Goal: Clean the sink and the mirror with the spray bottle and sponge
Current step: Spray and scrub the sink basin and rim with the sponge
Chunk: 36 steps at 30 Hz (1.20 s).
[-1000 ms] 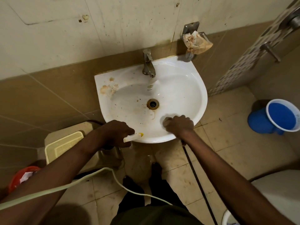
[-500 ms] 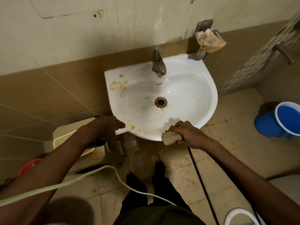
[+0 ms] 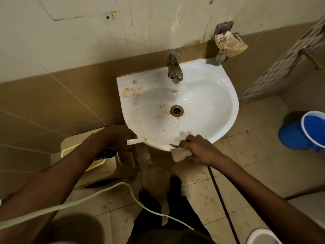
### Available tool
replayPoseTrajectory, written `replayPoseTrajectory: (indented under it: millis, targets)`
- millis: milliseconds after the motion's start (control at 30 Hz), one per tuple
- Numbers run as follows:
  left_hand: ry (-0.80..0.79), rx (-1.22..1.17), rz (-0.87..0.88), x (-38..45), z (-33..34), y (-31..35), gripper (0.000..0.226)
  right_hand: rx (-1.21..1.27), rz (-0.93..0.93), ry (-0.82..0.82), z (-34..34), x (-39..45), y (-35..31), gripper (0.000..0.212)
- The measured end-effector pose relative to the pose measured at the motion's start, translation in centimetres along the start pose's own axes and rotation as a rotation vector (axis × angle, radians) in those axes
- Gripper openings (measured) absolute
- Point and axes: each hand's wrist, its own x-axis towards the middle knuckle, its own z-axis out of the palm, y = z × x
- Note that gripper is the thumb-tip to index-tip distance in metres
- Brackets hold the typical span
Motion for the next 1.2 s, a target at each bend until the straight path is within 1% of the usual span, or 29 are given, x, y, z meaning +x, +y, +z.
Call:
replayPoseTrajectory:
  millis: [67,167,233,300,333,400,467,500,567,633,700,767,833,933,967,1033,1100,1133,1200]
  targets:
    - [-0.033,-0.008,-0.002,0.2,0.2,-0.2,0.031,0.005,0.041,0.019,0.3,-0.4,0.2,0.056]
    - [-0.001,-0.026,-0.027,0.1,-0.1,-0.7,0.031,0.084,0.04,0.033,0.7,3.1,-4.3,0.059]
    - [0.025,-0.022,-0.035,-0.1,-0.8,-1.0,0.034,0.176,0.059,0.055,1.0,6.1,-8.1,0.066]
    - [0.029,-0.02,-0.046,-0.3,-1.3,-1.6,0.037,0.255,0.083,0.078,0.8,7.8,-9.7,0.063]
    - [0.028,-0.019,-0.051,-0.3,-1.6,-1.9,0.037,0.246,0.089,0.069,0.4,7.8,-9.4,0.058]
    - [0.031,-0.04,-0.055,-0.4,-2.0,-2.3,0.038,0.139,0.108,-0.011,-0.3,6.4,-7.4,0.049]
    - [0.044,-0.047,-0.052,-0.6,-2.1,-2.5,0.038,0.035,0.162,-0.087,-0.6,4.4,-4.9,0.047]
    - [0.048,-0.038,-0.056,-0.8,-2.1,-2.6,0.038,-0.014,0.177,-0.086,-0.4,3.5,-4.0,0.048]
    - [0.048,-0.03,-0.059,-1.0,-2.0,-2.9,0.037,-0.058,0.148,-0.033,0.3,3.3,-3.8,0.055]
    - [0.044,-0.042,-0.061,-1.2,-1.8,-3.3,0.036,0.061,0.08,-0.011,0.8,5.7,-5.9,0.06]
    - [0.052,-0.053,-0.062,-1.4,-1.7,-3.6,0.035,0.149,0.024,0.034,1.6,9.3,-8.5,0.057]
    - [0.042,-0.05,-0.065,-1.5,-1.7,-3.8,0.031,0.22,0.002,0.078,1.3,11.9,-10.1,0.05]
    - [0.03,-0.05,-0.056,-1.4,-1.7,-3.7,0.03,0.28,-0.005,0.035,0.2,12.0,-9.3,0.042]
    - [0.007,-0.059,-0.043,-0.5,-1.5,-3.3,0.032,0.275,-0.068,-0.12,-0.5,8.1,-5.2,0.038]
    - [-0.002,-0.064,-0.034,0.1,-1.5,-3.1,0.031,0.285,-0.036,-0.174,-0.7,6.3,-3.1,0.037]
    - [-0.026,-0.058,-0.009,1.3,-1.4,-2.4,0.028,0.25,0.071,-0.223,-1.3,3.1,1.6,0.037]
    - [-0.044,-0.023,0.007,2.6,-1.5,-1.5,0.031,0.117,0.18,-0.248,-2.2,1.5,5.1,0.047]
    - [-0.052,-0.002,0.004,3.2,-1.5,-1.1,0.034,0.076,0.204,-0.257,-2.4,1.5,5.8,0.054]
    - [-0.062,0.035,-0.008,4.1,-1.4,-0.6,0.038,0.017,0.196,-0.224,-2.2,2.9,4.6,0.062]
